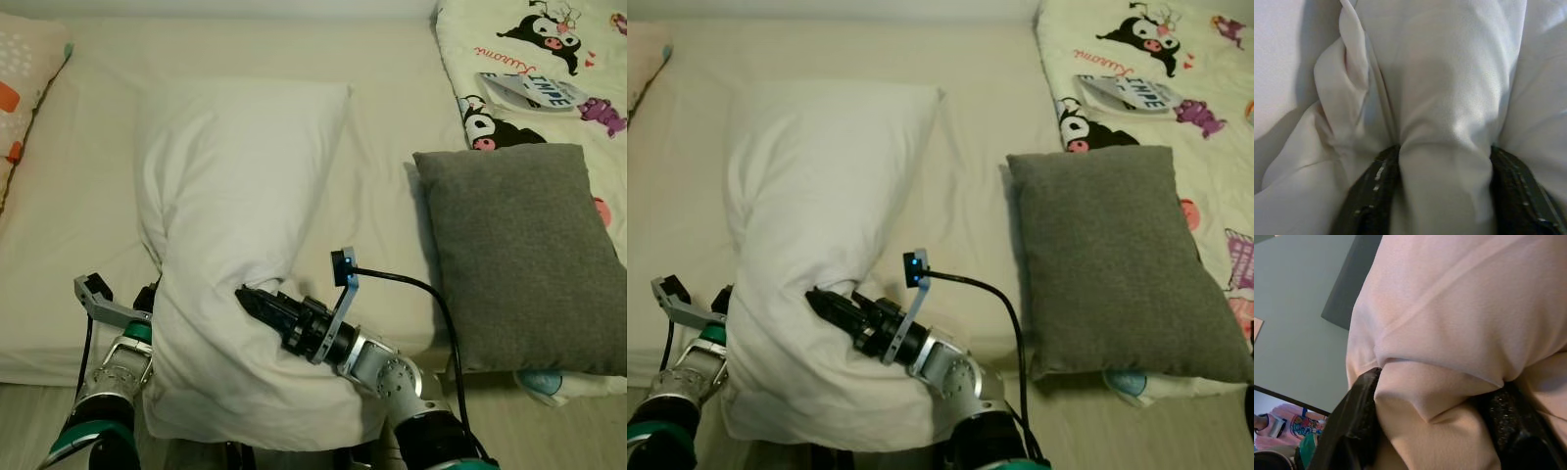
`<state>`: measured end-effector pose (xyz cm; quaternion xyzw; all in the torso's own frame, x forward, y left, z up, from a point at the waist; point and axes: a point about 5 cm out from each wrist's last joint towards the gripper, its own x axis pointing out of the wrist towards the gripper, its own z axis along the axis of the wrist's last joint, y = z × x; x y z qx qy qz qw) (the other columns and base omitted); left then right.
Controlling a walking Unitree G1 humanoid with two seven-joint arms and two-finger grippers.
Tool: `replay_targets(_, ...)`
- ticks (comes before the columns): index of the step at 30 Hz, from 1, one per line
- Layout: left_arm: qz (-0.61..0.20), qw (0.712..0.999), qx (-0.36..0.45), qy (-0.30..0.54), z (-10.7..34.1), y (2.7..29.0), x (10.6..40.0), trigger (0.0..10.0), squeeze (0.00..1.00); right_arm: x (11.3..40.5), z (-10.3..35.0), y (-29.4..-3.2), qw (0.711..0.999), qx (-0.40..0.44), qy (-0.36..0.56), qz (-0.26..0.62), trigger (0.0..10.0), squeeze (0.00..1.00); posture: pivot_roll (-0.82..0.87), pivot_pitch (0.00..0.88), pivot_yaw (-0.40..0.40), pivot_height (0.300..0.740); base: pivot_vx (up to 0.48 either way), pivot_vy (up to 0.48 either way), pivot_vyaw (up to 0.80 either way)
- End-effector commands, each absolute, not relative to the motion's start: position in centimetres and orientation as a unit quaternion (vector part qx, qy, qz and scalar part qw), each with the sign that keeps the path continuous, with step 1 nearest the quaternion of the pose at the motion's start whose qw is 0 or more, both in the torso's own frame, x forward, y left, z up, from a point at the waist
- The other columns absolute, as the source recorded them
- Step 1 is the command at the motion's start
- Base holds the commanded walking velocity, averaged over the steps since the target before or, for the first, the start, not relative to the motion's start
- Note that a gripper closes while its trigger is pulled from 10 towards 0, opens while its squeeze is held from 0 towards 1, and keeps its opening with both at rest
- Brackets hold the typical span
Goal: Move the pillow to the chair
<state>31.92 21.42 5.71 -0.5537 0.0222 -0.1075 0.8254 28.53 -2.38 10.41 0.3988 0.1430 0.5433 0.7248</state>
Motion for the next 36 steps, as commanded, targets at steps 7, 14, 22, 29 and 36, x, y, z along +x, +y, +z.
replay_targets(7,-0.160,0.804,-0.567,0.079,4.6,18.9,31.1,0.0,0.00,26.7,9.3,0.7,0.689,0.373,0.208,0.585,0.0,0.00,0.02,0.211,0.022,0.595,0.000,0.000,0.00)
replay_targets(14,-0.167,0.808,-0.559,0.085,3.9,19.4,30.0,0.0,0.00,27.3,8.9,0.6,0.704,0.354,0.217,0.576,0.0,0.00,0.02,0.189,0.016,0.595,0.000,0.000,0.00)
replay_targets(22,-0.208,0.829,-0.508,0.107,3.8,19.0,28.8,0.0,0.00,28.0,8.0,-0.5,0.735,0.333,0.219,0.548,0.0,0.00,0.03,0.144,0.003,0.595,0.000,0.000,0.00)
replay_targets(29,-0.209,0.873,-0.433,0.079,6.0,19.4,29.2,0.0,0.00,29.7,8.8,-1.7,0.765,0.315,0.192,0.528,0.0,0.00,0.07,0.105,-0.010,0.595,0.000,0.000,0.00)
replay_targets(36,-0.209,0.912,-0.346,0.062,8.8,17.9,30.2,0.0,0.00,31.2,9.6,-4.0,0.819,0.286,0.150,0.475,0.0,0.00,0.09,0.057,-0.018,0.595,0.000,0.000,0.00)
